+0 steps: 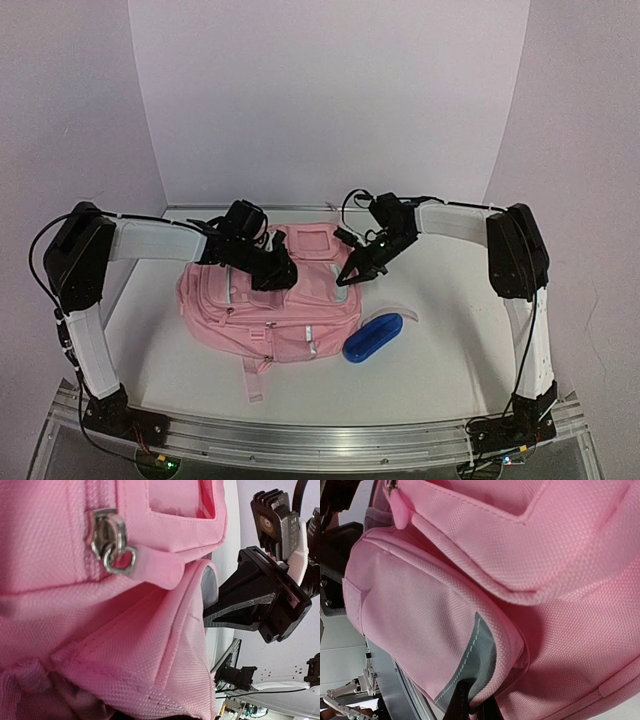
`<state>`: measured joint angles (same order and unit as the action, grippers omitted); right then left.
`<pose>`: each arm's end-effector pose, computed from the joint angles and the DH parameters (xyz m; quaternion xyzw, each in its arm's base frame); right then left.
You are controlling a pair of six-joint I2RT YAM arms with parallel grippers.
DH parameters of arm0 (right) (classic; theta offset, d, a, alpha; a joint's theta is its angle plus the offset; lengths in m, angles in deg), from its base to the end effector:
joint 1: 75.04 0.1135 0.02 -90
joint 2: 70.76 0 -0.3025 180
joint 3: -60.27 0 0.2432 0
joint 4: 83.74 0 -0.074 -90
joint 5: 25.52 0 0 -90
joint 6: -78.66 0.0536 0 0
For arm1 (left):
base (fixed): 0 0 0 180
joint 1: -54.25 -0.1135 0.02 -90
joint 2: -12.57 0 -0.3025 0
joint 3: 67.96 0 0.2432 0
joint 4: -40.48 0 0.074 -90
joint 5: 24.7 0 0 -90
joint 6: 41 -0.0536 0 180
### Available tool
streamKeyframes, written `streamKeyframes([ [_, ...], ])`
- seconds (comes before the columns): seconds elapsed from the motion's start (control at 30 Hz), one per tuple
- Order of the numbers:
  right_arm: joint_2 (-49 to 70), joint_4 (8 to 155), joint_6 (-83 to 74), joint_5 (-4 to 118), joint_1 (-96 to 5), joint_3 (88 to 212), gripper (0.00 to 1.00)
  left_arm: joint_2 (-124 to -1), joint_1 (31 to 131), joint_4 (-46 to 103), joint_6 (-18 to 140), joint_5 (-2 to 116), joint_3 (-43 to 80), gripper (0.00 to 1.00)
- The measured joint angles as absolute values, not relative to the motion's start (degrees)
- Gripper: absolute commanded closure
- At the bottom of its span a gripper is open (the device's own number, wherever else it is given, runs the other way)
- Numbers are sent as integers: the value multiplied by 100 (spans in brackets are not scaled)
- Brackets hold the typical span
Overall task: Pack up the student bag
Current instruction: Place the personal item in the student bag.
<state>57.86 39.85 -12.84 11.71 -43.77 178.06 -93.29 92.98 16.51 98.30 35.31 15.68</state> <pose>0.3957 0.2902 0.2060 -0.3319 0.8178 0.4665 0.0589 0.3040 -0.2782 0.2256 0.0136 0.9013 -0.4230 0.0924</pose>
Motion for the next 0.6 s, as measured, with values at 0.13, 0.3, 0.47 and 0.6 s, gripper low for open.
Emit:
streamKeyframes([
  [0.13,5803,3887,-1284,1188,-4459,17806,98,-9500,9305,1631,9706,3385,1771,70],
  [0.3,5803,3898,-1286,1037,-4444,17806,97,-9146,9416,1450,9532,3854,1525,50],
  [0.47,5803,3906,-1286,899,-4381,17806,99,-8531,9569,605,9498,4593,1366,45],
  [0.6,5803,3927,-1284,862,-4309,17806,98,-8180,9592,223,9565,4788,1190,65],
])
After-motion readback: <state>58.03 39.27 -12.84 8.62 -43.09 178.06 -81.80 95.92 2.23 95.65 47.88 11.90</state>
